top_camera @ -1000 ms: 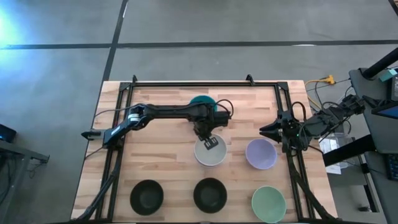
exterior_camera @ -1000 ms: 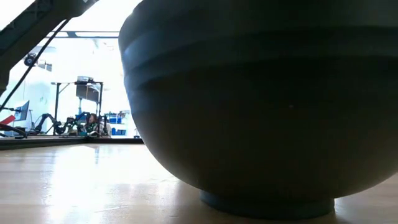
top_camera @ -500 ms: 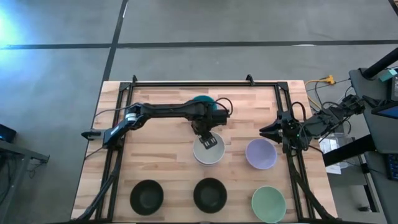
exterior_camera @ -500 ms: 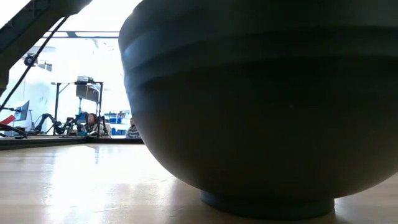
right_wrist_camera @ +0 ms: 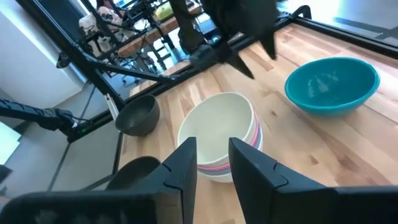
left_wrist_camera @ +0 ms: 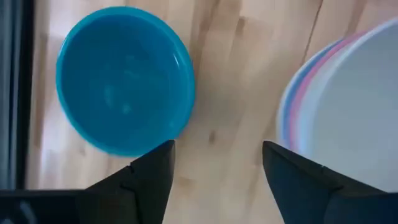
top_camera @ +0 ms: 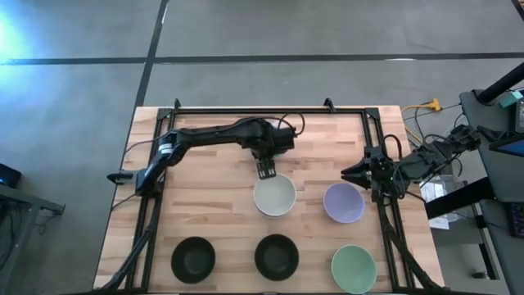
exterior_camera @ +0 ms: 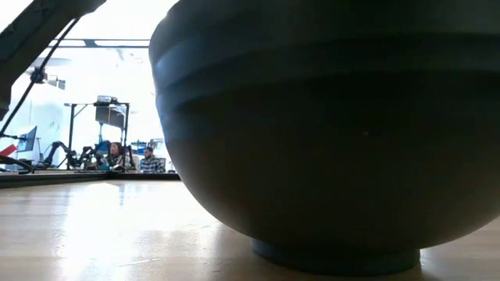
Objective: Nest bowls inside each other
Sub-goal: Stack the blue bowl on top of the white bowl
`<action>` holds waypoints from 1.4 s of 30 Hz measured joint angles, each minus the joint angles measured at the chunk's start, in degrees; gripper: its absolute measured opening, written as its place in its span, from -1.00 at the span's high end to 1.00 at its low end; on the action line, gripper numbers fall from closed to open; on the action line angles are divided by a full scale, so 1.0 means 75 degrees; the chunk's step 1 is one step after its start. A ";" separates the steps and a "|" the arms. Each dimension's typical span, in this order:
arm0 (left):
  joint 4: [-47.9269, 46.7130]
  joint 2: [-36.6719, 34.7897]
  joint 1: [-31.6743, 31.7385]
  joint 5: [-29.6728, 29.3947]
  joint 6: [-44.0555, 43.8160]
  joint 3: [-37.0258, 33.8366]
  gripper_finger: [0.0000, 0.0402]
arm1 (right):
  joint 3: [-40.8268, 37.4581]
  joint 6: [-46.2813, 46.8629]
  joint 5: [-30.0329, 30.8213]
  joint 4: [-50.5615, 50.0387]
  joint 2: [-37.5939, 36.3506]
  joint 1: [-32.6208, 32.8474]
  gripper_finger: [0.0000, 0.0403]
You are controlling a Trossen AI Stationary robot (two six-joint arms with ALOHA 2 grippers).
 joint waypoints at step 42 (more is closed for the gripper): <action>0.1636 -0.1999 0.0318 0.0566 0.1178 -0.2507 0.98 | 0.0003 0.0262 -0.0173 0.0126 -0.0001 0.0001 0.56</action>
